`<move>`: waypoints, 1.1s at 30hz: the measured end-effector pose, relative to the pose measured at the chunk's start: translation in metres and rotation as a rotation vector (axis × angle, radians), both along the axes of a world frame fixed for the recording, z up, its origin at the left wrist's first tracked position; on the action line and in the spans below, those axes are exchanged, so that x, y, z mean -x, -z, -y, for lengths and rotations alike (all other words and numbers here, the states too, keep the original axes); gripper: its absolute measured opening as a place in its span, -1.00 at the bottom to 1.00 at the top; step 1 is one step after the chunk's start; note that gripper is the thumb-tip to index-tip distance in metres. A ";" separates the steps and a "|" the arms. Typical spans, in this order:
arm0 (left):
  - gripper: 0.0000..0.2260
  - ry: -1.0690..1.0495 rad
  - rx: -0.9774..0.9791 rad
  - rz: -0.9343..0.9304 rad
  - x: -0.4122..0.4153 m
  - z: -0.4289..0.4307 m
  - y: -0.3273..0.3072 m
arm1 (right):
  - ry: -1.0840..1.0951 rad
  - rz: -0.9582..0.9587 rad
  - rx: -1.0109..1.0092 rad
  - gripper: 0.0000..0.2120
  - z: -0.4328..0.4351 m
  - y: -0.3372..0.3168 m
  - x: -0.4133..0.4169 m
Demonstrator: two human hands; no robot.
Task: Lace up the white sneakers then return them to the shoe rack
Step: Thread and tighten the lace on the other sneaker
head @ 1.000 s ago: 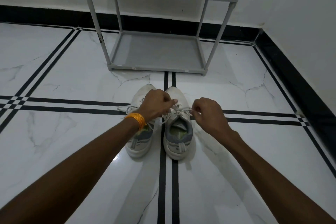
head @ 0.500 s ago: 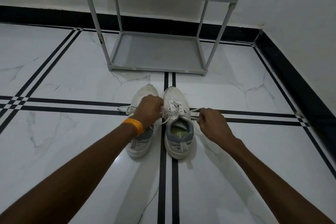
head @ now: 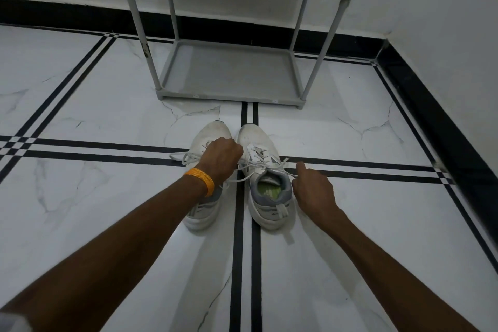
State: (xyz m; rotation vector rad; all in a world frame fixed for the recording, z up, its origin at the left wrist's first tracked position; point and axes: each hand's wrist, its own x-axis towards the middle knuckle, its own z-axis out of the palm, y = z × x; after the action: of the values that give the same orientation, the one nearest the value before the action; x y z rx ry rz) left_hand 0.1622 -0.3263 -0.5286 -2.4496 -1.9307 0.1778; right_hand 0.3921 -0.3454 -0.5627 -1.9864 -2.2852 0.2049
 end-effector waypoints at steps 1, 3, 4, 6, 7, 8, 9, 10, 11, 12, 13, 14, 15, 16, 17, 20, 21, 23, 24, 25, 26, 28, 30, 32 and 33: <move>-0.84 0.004 0.003 -0.001 0.001 -0.001 0.000 | -0.008 -0.004 0.012 -0.87 0.000 0.001 0.000; -0.85 0.005 0.006 0.000 0.002 -0.001 -0.001 | -0.011 -0.028 0.028 -0.87 -0.001 0.003 0.000; -0.85 0.005 0.009 -0.004 0.003 -0.001 -0.002 | -0.006 -0.038 0.040 -0.87 -0.002 0.003 0.000; -0.84 0.003 0.012 -0.010 0.002 -0.001 -0.004 | 0.001 -0.040 0.064 -0.87 -0.004 0.002 0.000; -0.82 0.000 0.017 -0.014 0.002 -0.001 -0.005 | -0.001 -0.033 0.075 -0.87 -0.004 0.001 0.000; -0.81 -0.002 0.020 -0.019 0.002 -0.001 -0.005 | -0.003 -0.033 0.085 -0.86 -0.005 0.001 -0.001; -0.81 -0.005 0.020 -0.026 0.002 -0.002 -0.005 | 0.000 -0.040 0.098 -0.86 -0.005 0.001 -0.001; -0.82 -0.009 0.015 -0.032 0.002 -0.003 -0.005 | 0.001 -0.050 0.106 -0.86 -0.005 0.000 -0.001; -0.83 -0.010 0.006 -0.033 0.002 -0.004 -0.005 | 0.007 -0.058 0.119 -0.87 -0.003 -0.001 -0.001; -0.84 -0.011 -0.005 -0.030 0.001 -0.004 -0.006 | 0.005 -0.075 0.130 -0.89 -0.003 -0.001 -0.001; -0.84 -0.019 -0.010 -0.020 0.001 -0.004 -0.006 | 0.002 -0.092 0.142 -0.91 -0.003 -0.002 0.001; -0.84 -0.032 -0.007 0.004 0.001 -0.003 -0.005 | -0.004 -0.110 0.160 -0.95 -0.004 -0.002 0.000; -0.84 -0.052 -0.006 0.053 0.001 -0.003 -0.004 | -0.009 -0.137 0.186 -0.95 -0.004 -0.004 -0.001; -0.84 -0.080 -0.010 0.131 0.003 -0.004 -0.002 | -0.015 -0.171 0.208 -0.93 -0.004 -0.005 -0.004; -0.82 -0.113 -0.007 0.244 0.006 -0.006 0.001 | -0.008 -0.231 0.223 -0.94 -0.003 -0.007 -0.006; -0.64 -0.168 0.088 0.597 0.009 -0.008 -0.001 | 0.055 -0.451 0.145 -0.75 0.002 -0.019 -0.012; -0.62 -0.156 0.083 0.668 0.006 -0.009 -0.002 | 0.064 -0.425 0.048 -0.65 0.004 -0.025 -0.010; -0.60 -0.094 0.085 0.732 -0.007 -0.006 -0.003 | -0.011 -0.249 -0.100 -0.53 0.010 -0.037 0.004; -0.61 -0.041 0.109 0.710 -0.014 -0.003 -0.001 | -0.094 -0.188 -0.112 -0.55 0.011 -0.040 0.013; -0.66 0.008 0.130 0.658 -0.020 0.000 0.003 | -0.175 -0.135 -0.075 -0.60 0.011 -0.040 0.022; -0.71 0.047 0.128 0.604 -0.023 0.004 0.009 | -0.228 -0.075 -0.022 -0.67 0.009 -0.036 0.027; -0.80 0.062 0.072 0.551 -0.025 0.011 0.019 | -0.230 -0.026 0.023 -0.78 0.002 -0.030 0.033; -0.89 0.036 -0.010 0.522 -0.025 0.015 0.022 | -0.134 -0.192 -0.012 -0.84 -0.004 -0.028 0.029; -0.90 0.031 -0.046 0.506 -0.027 0.017 0.023 | -0.056 -0.442 -0.014 -0.85 -0.004 -0.024 0.023; -0.88 0.021 -0.054 0.513 -0.028 0.016 0.025 | -0.040 -0.528 -0.009 -0.85 -0.001 -0.023 0.022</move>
State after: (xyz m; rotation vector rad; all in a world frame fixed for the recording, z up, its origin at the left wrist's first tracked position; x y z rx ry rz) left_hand 0.1905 -0.3424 -0.5534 -2.6664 -2.0301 -0.5497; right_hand 0.3703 -0.3444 -0.5397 -1.6293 -1.9741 0.6356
